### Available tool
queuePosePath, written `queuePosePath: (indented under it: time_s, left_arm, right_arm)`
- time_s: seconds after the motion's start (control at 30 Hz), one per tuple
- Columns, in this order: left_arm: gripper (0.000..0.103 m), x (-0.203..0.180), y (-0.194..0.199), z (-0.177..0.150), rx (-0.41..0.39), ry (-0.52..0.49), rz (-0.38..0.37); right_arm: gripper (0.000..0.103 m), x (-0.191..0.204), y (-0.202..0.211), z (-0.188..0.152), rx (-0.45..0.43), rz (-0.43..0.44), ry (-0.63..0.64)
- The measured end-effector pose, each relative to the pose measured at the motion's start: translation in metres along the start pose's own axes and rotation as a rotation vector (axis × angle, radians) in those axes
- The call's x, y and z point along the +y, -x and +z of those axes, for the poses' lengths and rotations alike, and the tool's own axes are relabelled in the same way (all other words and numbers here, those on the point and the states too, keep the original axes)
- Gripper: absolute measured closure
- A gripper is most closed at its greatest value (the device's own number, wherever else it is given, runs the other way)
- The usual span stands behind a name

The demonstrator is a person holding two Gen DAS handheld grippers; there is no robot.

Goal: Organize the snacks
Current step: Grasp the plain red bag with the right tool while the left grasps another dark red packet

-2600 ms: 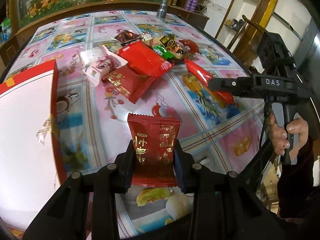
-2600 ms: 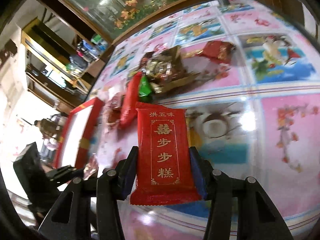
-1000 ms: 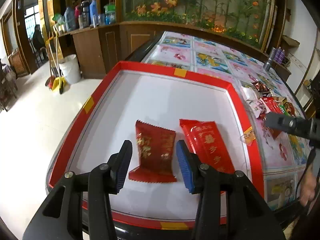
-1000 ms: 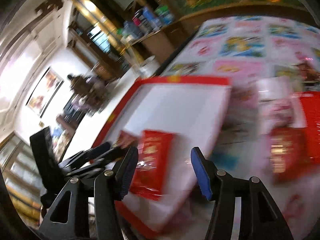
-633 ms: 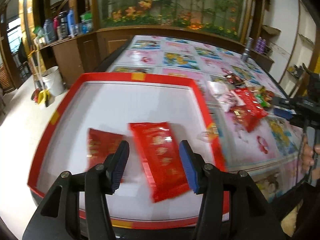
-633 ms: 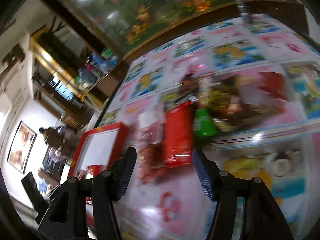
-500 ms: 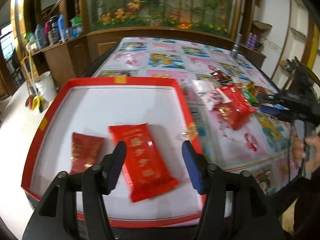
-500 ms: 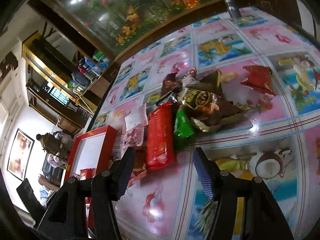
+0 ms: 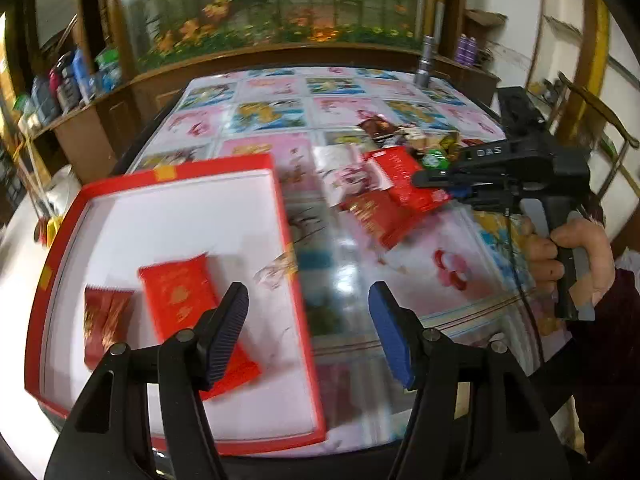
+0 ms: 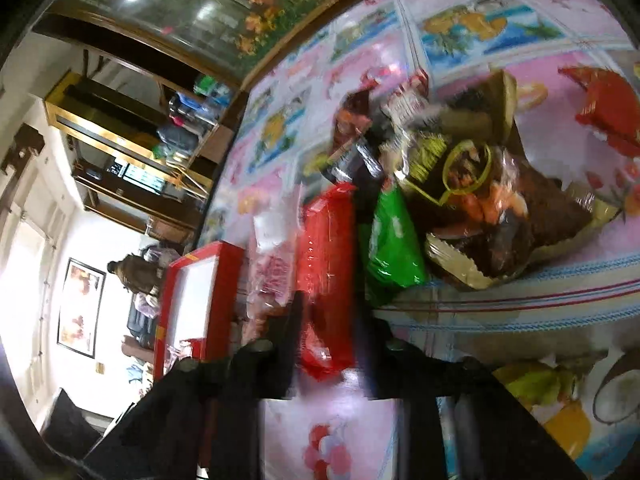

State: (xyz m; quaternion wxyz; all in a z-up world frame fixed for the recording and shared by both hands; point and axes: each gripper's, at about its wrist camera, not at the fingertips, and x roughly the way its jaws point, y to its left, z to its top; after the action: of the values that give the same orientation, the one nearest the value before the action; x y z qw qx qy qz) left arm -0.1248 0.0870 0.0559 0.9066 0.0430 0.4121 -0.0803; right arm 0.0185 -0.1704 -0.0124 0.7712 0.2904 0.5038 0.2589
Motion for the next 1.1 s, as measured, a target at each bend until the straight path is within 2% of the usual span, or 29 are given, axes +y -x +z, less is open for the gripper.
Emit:
queuePosePath:
  time_s: [0.13,0.3,0.47,0.53,0.73,0.87,1.03,1.1]
  left_arm:
    - [0.041,-0.017,-0.005,0.013,0.005,-0.034,-0.006]
    - [0.039,-0.035,-0.025,0.027,0.054,-0.028,-0.044]
    - [0.038,-0.056,-0.055,0.041,0.105,-0.028,-0.039]
    - [0.038,-0.060,-0.068,0.048,0.126,-0.023,-0.003]
    - [0.038,-0.059,-0.099,0.053,0.173,0.033,0.031]
    - [0.038,-0.056,-0.108,0.051,0.179,0.051,0.046]
    - [0.039,-0.055,-0.109,0.050,0.138,0.057,0.027]
    - [0.051,-0.055,-0.108,0.050,0.124,0.047,0.020]
  right_arm:
    - [0.086,-0.003,0.015,-0.005,-0.033,0.009,0.026]
    - [0.086,-0.022,0.039,-0.016,-0.038,0.030,0.038]
    - [0.085,-0.042,0.068,-0.027,-0.055,0.026,0.067]
    - [0.084,-0.049,0.074,-0.028,-0.054,0.022,0.066]
    - [0.084,-0.055,0.076,-0.030,-0.049,0.019,0.059]
    - [0.083,-0.048,0.074,-0.029,-0.050,0.000,0.078]
    - [0.079,-0.043,0.073,-0.028,-0.060,-0.037,0.098]
    - [0.074,-0.042,0.073,-0.027,-0.065,-0.041,0.100]
